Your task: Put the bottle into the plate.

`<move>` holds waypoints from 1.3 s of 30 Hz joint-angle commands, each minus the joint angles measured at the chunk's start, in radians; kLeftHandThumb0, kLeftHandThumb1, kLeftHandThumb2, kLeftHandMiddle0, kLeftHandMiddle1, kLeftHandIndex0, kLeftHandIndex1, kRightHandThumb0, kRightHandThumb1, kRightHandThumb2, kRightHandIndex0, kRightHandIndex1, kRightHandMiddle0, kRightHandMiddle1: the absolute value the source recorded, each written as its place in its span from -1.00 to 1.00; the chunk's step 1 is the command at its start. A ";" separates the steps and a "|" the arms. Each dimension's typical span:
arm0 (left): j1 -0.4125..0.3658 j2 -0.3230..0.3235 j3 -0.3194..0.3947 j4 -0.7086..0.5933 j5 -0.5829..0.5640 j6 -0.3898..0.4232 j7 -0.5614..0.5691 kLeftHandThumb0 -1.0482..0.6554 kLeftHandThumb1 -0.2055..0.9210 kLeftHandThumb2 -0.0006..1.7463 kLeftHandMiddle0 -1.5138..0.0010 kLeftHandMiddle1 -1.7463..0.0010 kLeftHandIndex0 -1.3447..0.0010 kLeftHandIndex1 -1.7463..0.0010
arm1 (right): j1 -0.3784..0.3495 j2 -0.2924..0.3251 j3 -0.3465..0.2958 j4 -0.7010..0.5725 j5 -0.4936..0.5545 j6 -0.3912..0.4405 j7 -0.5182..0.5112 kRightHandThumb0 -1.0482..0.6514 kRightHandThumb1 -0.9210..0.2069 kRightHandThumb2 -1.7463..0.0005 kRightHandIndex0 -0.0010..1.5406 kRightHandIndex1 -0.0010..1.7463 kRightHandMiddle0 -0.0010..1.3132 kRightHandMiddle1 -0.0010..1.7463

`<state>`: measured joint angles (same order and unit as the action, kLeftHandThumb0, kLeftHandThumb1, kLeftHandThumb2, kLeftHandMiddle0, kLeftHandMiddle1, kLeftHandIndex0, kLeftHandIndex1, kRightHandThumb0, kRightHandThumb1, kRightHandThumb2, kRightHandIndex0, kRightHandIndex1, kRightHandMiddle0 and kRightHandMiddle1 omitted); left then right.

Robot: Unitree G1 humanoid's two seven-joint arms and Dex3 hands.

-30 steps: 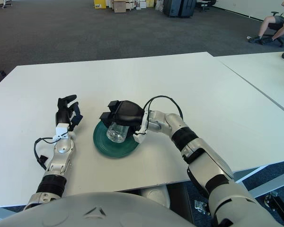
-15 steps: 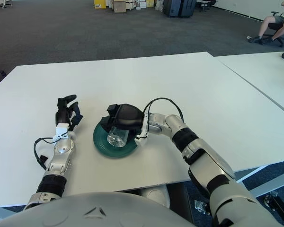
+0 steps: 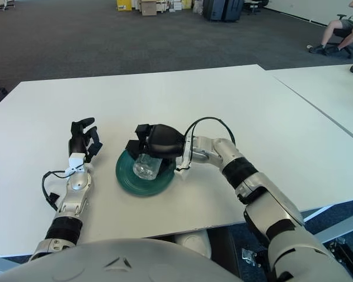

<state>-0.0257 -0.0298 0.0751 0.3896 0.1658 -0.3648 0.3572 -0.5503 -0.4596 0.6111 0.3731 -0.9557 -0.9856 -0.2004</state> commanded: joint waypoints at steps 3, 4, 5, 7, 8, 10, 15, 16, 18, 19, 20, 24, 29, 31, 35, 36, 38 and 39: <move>-0.018 0.030 -0.001 0.029 0.017 -0.013 -0.003 -0.54 1.00 -0.03 0.44 0.48 0.76 -0.23 | 0.049 -0.034 -0.030 -0.087 -0.040 0.018 -0.036 -0.96 -0.99 0.07 -0.89 -0.82 -0.99 -0.59; -0.016 0.033 -0.003 0.030 0.022 -0.011 -0.001 -0.55 1.00 -0.01 0.45 0.48 0.78 -0.22 | 0.055 -0.035 -0.031 -0.094 -0.054 0.023 -0.051 -0.98 -1.00 0.04 -0.92 -0.87 -0.99 -0.71; -0.016 0.034 -0.005 0.031 0.025 -0.011 0.000 -0.55 1.00 -0.01 0.45 0.49 0.79 -0.22 | 0.059 -0.036 -0.032 -0.099 -0.063 0.026 -0.061 -0.98 -1.00 0.04 -0.93 -0.89 -0.99 -0.75; -0.016 0.036 -0.006 0.034 0.025 -0.013 -0.001 -0.56 1.00 0.00 0.46 0.49 0.81 -0.21 | 0.063 -0.037 -0.032 -0.106 -0.081 0.031 -0.082 -0.99 -1.00 0.01 -0.96 -0.94 -1.00 -0.86; -0.016 0.038 -0.006 0.037 0.025 -0.014 -0.003 -0.56 1.00 0.01 0.46 0.50 0.82 -0.21 | 0.064 -0.038 -0.031 -0.109 -0.092 0.034 -0.094 -0.99 -1.00 0.00 -0.97 -0.95 -1.00 -0.88; -0.017 0.040 -0.006 0.040 0.023 -0.017 -0.005 -0.56 1.00 0.02 0.47 0.50 0.83 -0.20 | 0.066 -0.038 -0.030 -0.112 -0.111 0.038 -0.113 -1.00 -1.00 -0.03 -0.99 -0.97 -1.00 -0.95; -0.022 0.045 -0.004 0.052 0.018 -0.021 -0.009 -0.57 1.00 0.03 0.47 0.51 0.86 -0.19 | 0.061 -0.037 -0.020 -0.106 -0.142 0.044 -0.130 -1.00 -1.00 -0.08 -1.00 -1.00 -1.00 -0.99; -0.024 0.046 -0.004 0.054 0.020 -0.023 -0.007 -0.57 1.00 0.04 0.47 0.51 0.86 -0.19 | 0.060 -0.037 -0.019 -0.105 -0.144 0.045 -0.132 -1.00 -1.00 -0.09 -1.00 -1.00 -1.00 -0.99; -0.026 0.048 -0.006 0.061 0.027 -0.033 0.000 -0.57 1.00 0.04 0.46 0.51 0.86 -0.19 | 0.058 -0.038 -0.016 -0.103 -0.148 0.048 -0.133 -1.00 -1.00 -0.11 -1.00 -1.00 -1.00 -1.00; -0.026 0.050 -0.006 0.062 0.031 -0.037 0.003 -0.57 1.00 0.05 0.46 0.51 0.86 -0.19 | 0.057 -0.037 -0.015 -0.102 -0.150 0.049 -0.134 -1.00 -1.00 -0.11 -1.00 -1.00 -1.00 -1.00; -0.026 0.050 -0.007 0.064 0.034 -0.040 0.005 -0.56 1.00 0.05 0.45 0.51 0.85 -0.20 | 0.056 -0.037 -0.014 -0.101 -0.151 0.050 -0.135 -1.00 -1.00 -0.12 -1.00 -1.00 -1.00 -1.00; -0.028 0.052 -0.007 0.070 0.041 -0.050 0.013 -0.55 1.00 0.06 0.42 0.51 0.83 -0.20 | 0.050 -0.036 -0.009 -0.095 -0.156 0.053 -0.141 -1.00 -1.00 -0.15 -1.00 -1.00 -1.00 -1.00; -0.031 0.051 -0.005 0.080 0.043 -0.057 0.020 -0.55 1.00 0.06 0.41 0.51 0.82 -0.21 | 0.043 -0.038 -0.005 -0.093 -0.162 0.056 -0.146 -1.00 -1.00 -0.18 -1.00 -1.00 -1.00 -1.00; -0.034 0.050 -0.004 0.086 0.042 -0.060 0.022 -0.55 1.00 0.06 0.41 0.51 0.82 -0.21 | 0.040 -0.038 -0.004 -0.092 -0.166 0.058 -0.149 -1.00 -1.00 -0.19 -1.00 -1.00 -1.00 -1.00; -0.043 0.051 -0.001 0.102 0.036 -0.068 0.021 -0.54 1.00 0.06 0.41 0.51 0.81 -0.21 | 0.043 -0.037 -0.005 -0.090 -0.170 0.063 -0.161 -1.00 -1.00 -0.20 -0.99 -1.00 -1.00 -1.00; -0.045 0.051 0.000 0.105 0.033 -0.069 0.020 -0.53 1.00 0.05 0.41 0.51 0.80 -0.21 | 0.044 -0.036 -0.005 -0.089 -0.170 0.064 -0.164 -1.00 -1.00 -0.21 -0.99 -0.99 -1.00 -1.00; -0.049 0.050 0.003 0.111 0.029 -0.073 0.019 -0.52 1.00 0.04 0.40 0.51 0.78 -0.22 | 0.044 -0.036 -0.005 -0.084 -0.169 0.067 -0.169 -1.00 -1.00 -0.21 -0.98 -0.99 -1.00 -1.00; -0.051 0.050 0.003 0.115 0.029 -0.077 0.021 -0.52 1.00 0.03 0.40 0.51 0.77 -0.22 | 0.044 -0.035 -0.006 -0.083 -0.168 0.071 -0.173 -1.00 -1.00 -0.21 -0.98 -0.99 -1.00 -1.00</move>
<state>-0.0384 0.0104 0.0726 0.4918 0.2007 -0.4239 0.3726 -0.4822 -0.4911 0.6090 0.2794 -1.1145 -0.9291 -0.3573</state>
